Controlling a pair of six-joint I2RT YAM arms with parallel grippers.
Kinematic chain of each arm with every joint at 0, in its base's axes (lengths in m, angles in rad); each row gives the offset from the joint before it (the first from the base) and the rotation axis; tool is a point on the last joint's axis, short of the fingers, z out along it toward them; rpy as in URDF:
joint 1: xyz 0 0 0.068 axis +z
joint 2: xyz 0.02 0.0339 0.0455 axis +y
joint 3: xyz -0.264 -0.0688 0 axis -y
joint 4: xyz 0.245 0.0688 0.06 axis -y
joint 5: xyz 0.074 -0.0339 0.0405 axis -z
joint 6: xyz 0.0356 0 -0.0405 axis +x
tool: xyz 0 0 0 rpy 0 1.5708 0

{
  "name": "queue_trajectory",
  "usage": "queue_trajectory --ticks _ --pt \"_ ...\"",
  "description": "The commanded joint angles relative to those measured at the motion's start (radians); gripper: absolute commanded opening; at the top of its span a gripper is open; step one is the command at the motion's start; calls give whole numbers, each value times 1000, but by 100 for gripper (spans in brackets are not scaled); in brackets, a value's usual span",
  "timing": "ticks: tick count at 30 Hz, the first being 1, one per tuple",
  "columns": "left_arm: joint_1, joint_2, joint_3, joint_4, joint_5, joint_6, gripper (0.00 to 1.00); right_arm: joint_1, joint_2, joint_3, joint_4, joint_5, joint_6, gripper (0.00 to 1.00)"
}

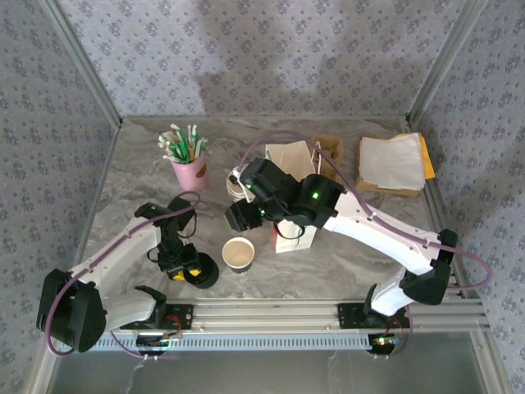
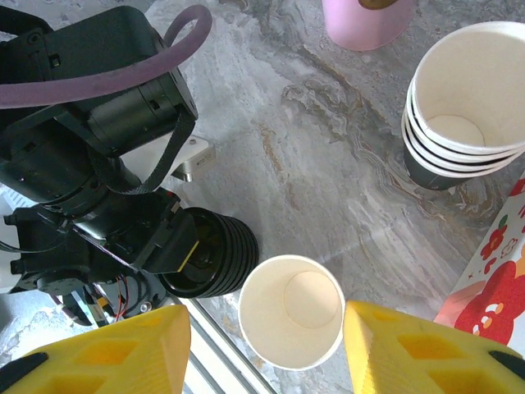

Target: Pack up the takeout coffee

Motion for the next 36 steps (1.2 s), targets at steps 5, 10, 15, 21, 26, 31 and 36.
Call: queue_trajectory --ticks 5,10,15,21,26,31,36 --pt "10 20 49 50 -68 34 25 -5 68 69 -29 -6 12 53" --pt "10 14 49 59 -75 39 21 -5 79 79 -31 -7 11 53" --pt "10 29 67 60 -84 49 15 -5 75 76 -35 4 13 53" --pt "11 32 103 52 -101 65 10 -5 64 63 -35 16 17 53" --pt "10 29 119 46 -101 77 9 -5 61 59 -36 21 21 53" --pt "10 21 116 38 -96 88 13 -5 60 56 -33 27 21 53" --pt "8 22 95 31 -80 97 22 -4 57 53 -31 34 21 53"
